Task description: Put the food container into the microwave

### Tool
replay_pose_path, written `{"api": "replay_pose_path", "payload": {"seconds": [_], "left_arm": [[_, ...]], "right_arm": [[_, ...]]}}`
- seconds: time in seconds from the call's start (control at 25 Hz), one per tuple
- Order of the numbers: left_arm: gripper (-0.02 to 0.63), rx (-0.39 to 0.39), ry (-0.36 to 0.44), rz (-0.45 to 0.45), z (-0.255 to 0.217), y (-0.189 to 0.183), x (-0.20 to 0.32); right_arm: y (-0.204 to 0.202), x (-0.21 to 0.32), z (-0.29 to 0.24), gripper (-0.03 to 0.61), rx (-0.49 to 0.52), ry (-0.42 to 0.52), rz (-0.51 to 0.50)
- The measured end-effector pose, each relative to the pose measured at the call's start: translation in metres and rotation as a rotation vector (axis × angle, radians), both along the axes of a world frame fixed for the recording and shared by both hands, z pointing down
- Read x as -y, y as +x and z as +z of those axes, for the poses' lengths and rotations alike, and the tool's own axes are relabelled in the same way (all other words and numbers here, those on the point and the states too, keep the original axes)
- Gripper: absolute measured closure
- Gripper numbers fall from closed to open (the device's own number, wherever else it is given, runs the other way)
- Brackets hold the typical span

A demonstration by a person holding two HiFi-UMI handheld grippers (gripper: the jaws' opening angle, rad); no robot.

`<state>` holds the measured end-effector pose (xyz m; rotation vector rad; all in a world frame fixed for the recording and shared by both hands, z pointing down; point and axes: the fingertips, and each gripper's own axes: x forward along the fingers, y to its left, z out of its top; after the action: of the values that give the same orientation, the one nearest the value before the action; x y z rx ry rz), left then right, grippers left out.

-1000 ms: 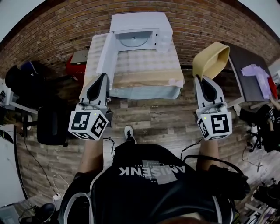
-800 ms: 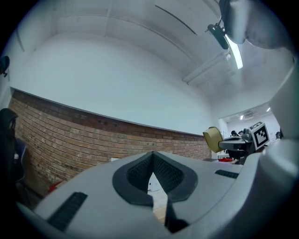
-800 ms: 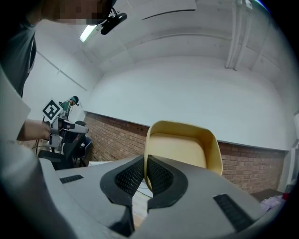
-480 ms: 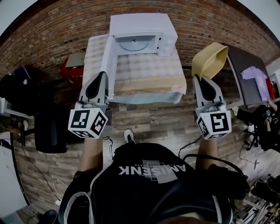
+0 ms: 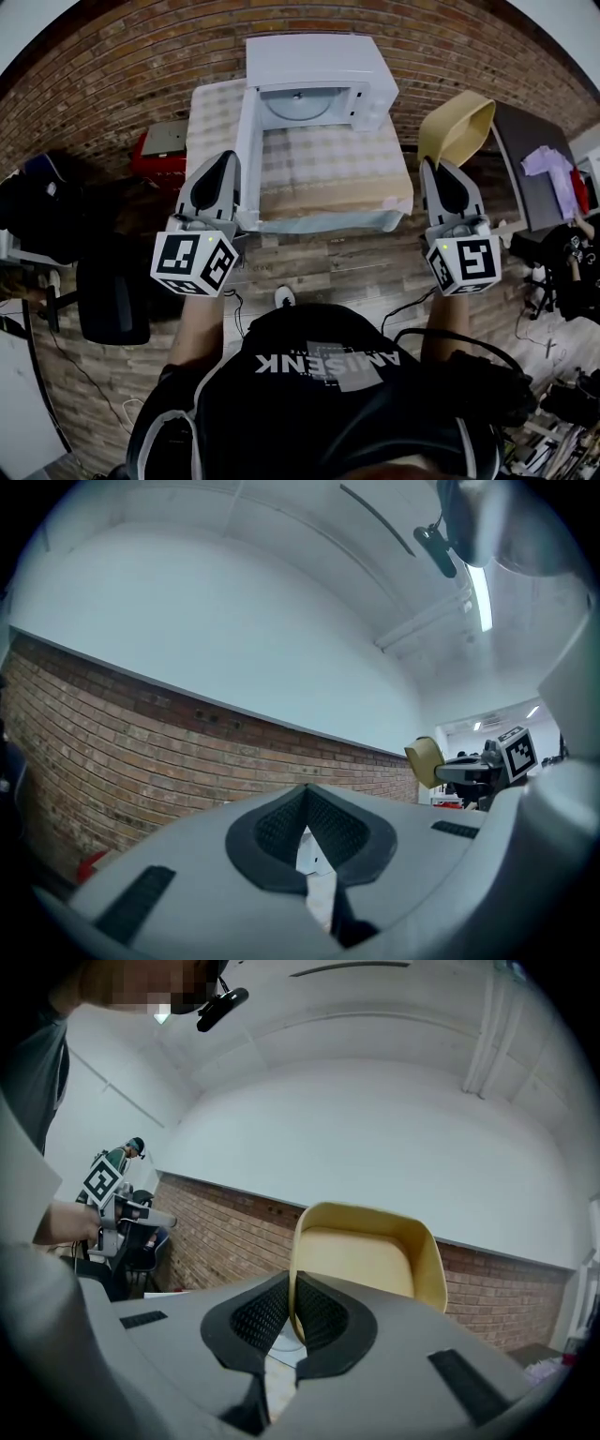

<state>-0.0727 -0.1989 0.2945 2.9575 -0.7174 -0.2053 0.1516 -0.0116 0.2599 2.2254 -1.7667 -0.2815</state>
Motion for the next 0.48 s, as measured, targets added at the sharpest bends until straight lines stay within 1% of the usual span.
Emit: {"api": "replay_pose_path", "payload": {"seconds": [0.2,0.36,0.48], "left_arm": [[0.603,-0.022,0.001,0.047,-0.003,0.001,0.025],[0.603,-0.019,0.024,0.044,-0.003,-0.001,0.034],[0.603,-0.020,0.021,0.043,-0.002,-0.005,0.041]], "right_arm": [[-0.007,0.025,0.000,0.531,-0.011,-0.011,0.027],[-0.011,0.037,0.001,0.531,-0.012,-0.022,0.028],[-0.011,0.050,-0.004,0.531,-0.021,-0.021,0.019]]}}
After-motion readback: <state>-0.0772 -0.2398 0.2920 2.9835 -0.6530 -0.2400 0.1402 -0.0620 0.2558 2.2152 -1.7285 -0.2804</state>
